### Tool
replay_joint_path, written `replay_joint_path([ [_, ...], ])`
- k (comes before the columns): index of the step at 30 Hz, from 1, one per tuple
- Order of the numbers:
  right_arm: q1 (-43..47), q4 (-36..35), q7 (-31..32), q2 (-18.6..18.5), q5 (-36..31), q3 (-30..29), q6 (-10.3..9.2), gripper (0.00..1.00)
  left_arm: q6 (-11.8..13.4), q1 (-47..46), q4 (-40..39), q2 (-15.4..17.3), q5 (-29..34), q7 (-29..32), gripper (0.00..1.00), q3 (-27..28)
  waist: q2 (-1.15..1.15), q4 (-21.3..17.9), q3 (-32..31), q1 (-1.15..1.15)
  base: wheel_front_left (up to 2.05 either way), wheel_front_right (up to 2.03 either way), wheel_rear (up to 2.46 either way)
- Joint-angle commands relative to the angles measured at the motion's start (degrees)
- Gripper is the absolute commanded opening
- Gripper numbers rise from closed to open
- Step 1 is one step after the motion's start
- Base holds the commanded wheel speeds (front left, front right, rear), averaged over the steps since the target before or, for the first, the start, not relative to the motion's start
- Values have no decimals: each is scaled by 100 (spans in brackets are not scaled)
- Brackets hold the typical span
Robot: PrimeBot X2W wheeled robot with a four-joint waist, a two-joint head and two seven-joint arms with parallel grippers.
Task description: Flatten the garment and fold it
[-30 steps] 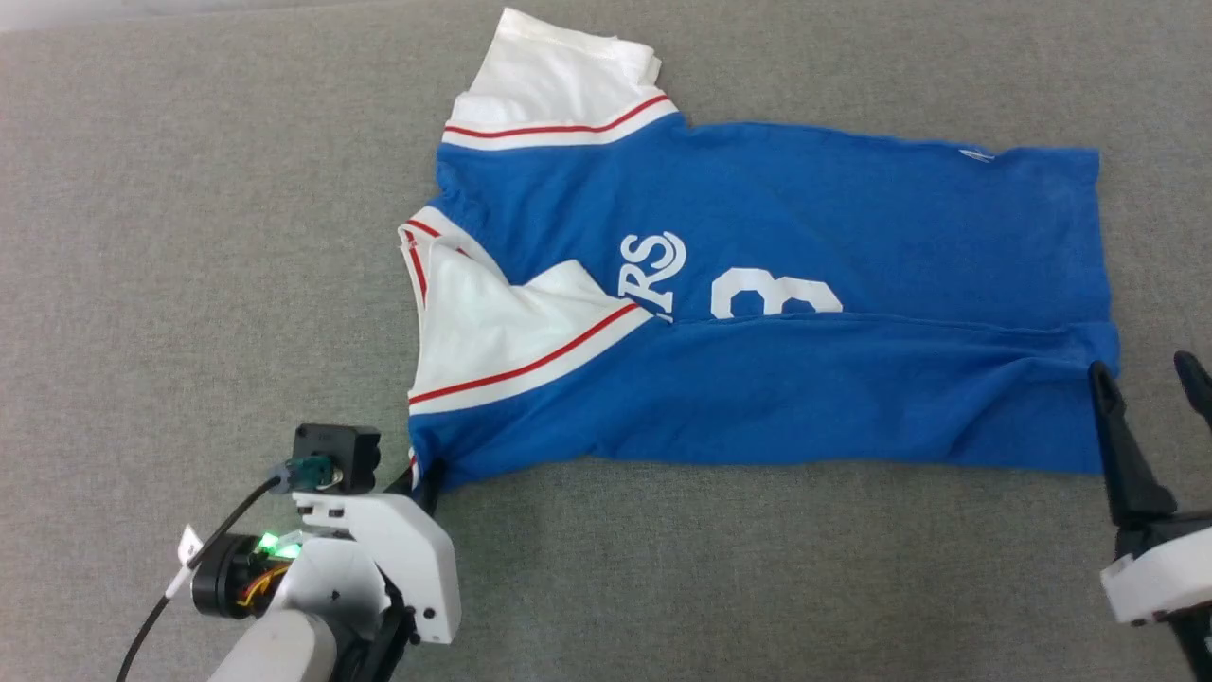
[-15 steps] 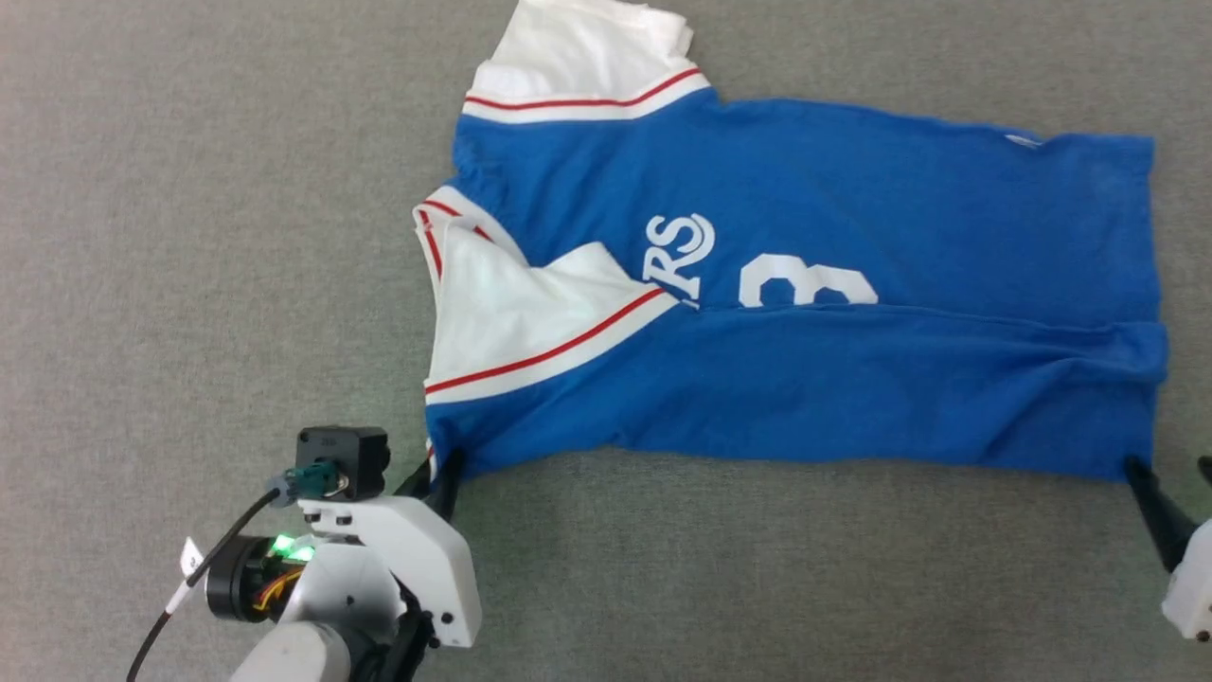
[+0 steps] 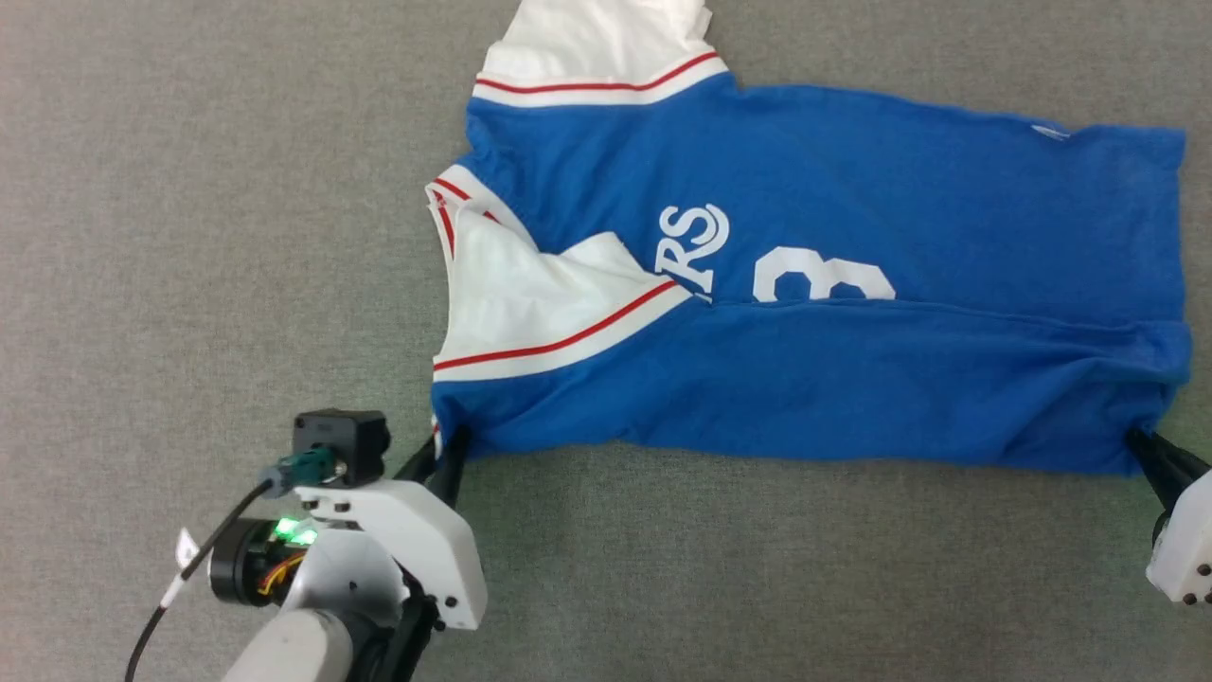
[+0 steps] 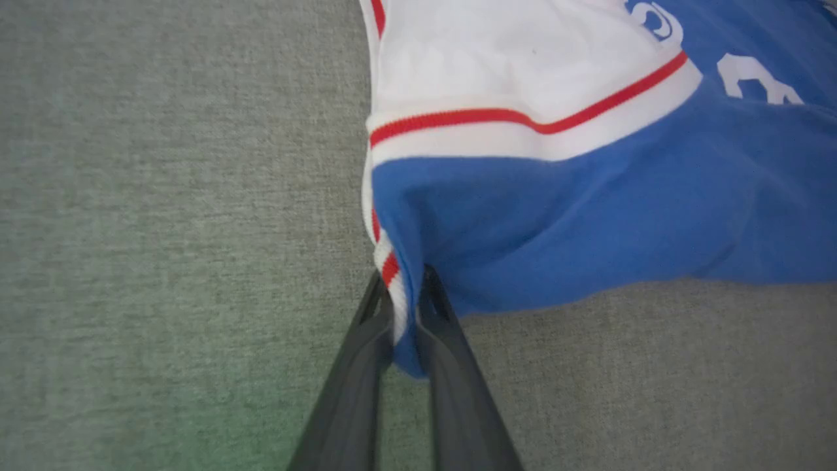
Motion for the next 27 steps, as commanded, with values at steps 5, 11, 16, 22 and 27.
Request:
replay_joint_path([
  [5,4,-173,83,53,93,-128,-12,0,40,164,-222,-62,-254,-228,0,243,0,-63,-326,0,0,0,0],
  [11,154,-608,305,149,300,-494,-12,0,-3,607,-810,-35,-705,-340,0,563,0,-60,-715,0,0,0,0],
  [16,474,-942,602,156,325,-883,-12,0,114,1186,-1403,165,-863,-269,0,780,0,-31,-841,0,0,0,0],
  [22,927,-1130,964,248,286,-1151,-12,0,173,1786,-1619,159,-1069,-183,0,731,0,45,-820,0,0,0,0],
  [27,1138,-943,1083,395,150,-1067,-12,0,25,1821,-1140,-94,-1273,-178,0,461,0,124,-815,0,0,0,0],
])
